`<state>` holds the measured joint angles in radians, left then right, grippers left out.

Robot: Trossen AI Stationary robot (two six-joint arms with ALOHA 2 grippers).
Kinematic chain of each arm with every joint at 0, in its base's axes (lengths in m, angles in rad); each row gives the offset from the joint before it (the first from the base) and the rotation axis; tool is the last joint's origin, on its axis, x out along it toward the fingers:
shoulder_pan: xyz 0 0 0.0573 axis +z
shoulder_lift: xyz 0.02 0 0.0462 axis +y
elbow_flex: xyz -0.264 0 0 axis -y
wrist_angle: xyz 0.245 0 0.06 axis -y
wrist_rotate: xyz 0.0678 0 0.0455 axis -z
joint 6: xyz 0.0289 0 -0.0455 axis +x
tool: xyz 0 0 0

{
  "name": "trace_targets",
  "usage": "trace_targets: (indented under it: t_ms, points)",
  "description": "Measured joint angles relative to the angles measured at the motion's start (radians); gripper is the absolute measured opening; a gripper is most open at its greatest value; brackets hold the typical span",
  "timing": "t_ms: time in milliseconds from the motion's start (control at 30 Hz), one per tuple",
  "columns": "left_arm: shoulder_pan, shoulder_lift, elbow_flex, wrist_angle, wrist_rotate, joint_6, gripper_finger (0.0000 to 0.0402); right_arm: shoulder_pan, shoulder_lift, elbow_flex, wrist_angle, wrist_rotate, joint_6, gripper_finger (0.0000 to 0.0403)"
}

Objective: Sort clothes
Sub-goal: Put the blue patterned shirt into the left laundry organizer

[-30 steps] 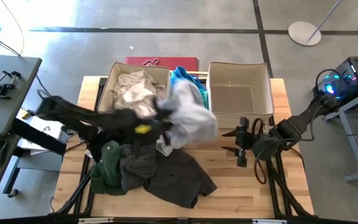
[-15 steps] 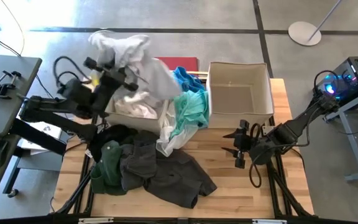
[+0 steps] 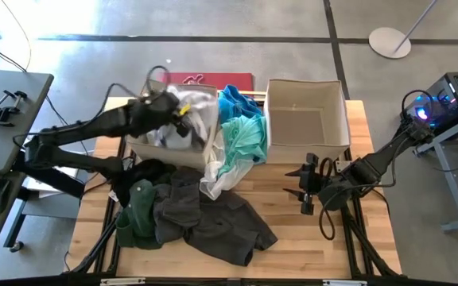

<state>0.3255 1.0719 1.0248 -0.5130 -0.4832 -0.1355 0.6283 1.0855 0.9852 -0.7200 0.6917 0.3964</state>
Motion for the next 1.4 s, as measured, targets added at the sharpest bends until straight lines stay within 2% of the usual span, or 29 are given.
trace_targets:
  t_ms: [100,300,433,567,700,833,967,1067,1133,1333,1400]
  points:
    - [0.09,0.081,0.0,-0.086,0.142,-0.052,0.0037,-0.008,0.0,0.0,0.006,0.0,-0.018,0.0201]
    - [0.244,0.305,0.002,-0.151,0.306,-0.047,0.0037,-0.026,0.0,0.0,0.007,0.0,-0.012,0.0201]
    - [0.29,0.468,0.005,-0.129,0.333,-0.047,0.0043,-0.026,0.0,-0.001,0.007,0.0,-0.012,0.0201]
    - [0.322,0.568,0.009,-0.103,0.349,-0.07,0.0077,-0.026,0.0,-0.001,0.007,0.0,-0.011,0.0201]
    - [0.358,0.577,0.016,-0.092,0.445,-0.054,0.0138,-0.026,0.0,-0.001,0.006,0.0,0.016,0.0201]
    - [0.384,0.512,0.047,-0.152,0.57,-0.038,0.0201,-0.026,0.001,-0.001,0.005,0.0,0.043,0.0201]
    - [0.379,0.403,0.116,-0.268,0.621,-0.059,0.0231,-0.026,0.001,-0.001,0.005,0.0,0.049,0.0201]
    - [0.36,0.322,0.15,-0.317,0.608,-0.062,0.023,-0.026,0.001,-0.001,0.006,0.0,0.052,0.0201]
    - [0.342,0.266,0.154,-0.306,0.559,-0.062,0.0225,-0.026,0.001,-0.001,0.006,0.001,0.052,0.0201]
    - [0.293,0.177,0.126,-0.295,0.179,-0.087,0.0209,-0.026,0.001,-0.001,0.014,0.004,0.052,0.0201]
    - [0.289,0.179,0.097,-0.296,0.143,-0.108,0.0206,-0.026,0.001,-0.001,0.014,0.004,0.052,0.0201]
